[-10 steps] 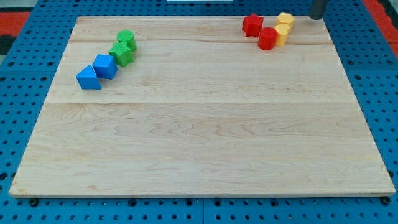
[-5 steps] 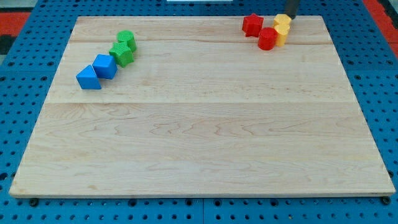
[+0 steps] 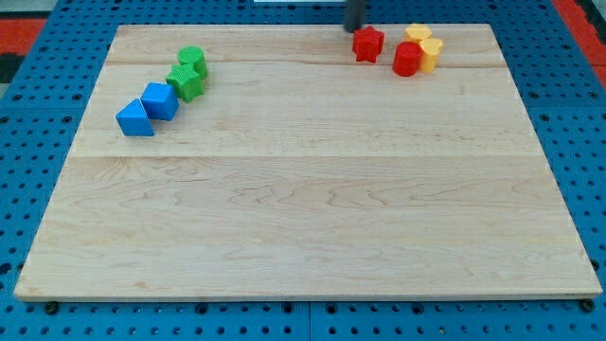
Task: Separate the red circle from the red star and yellow blocks
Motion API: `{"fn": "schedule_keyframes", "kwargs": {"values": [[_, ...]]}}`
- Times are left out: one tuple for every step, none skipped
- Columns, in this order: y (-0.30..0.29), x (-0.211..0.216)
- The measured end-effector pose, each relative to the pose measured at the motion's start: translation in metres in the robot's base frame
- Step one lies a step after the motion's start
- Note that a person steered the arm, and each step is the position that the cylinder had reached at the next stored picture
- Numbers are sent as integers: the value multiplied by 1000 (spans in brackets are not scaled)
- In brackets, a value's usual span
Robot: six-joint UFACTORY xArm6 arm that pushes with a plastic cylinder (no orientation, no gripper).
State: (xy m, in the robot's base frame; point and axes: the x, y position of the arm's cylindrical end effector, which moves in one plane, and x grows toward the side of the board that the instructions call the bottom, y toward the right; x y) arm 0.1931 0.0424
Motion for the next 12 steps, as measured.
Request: {"fn": "schedule_keyframes", "kwargs": {"values": [[6,-1],[44,6],[74,31],[105,42],[113,61],[110,95],[104,125],[86,165],[77,197],[57,225],[15,239],[-96,224]]}}
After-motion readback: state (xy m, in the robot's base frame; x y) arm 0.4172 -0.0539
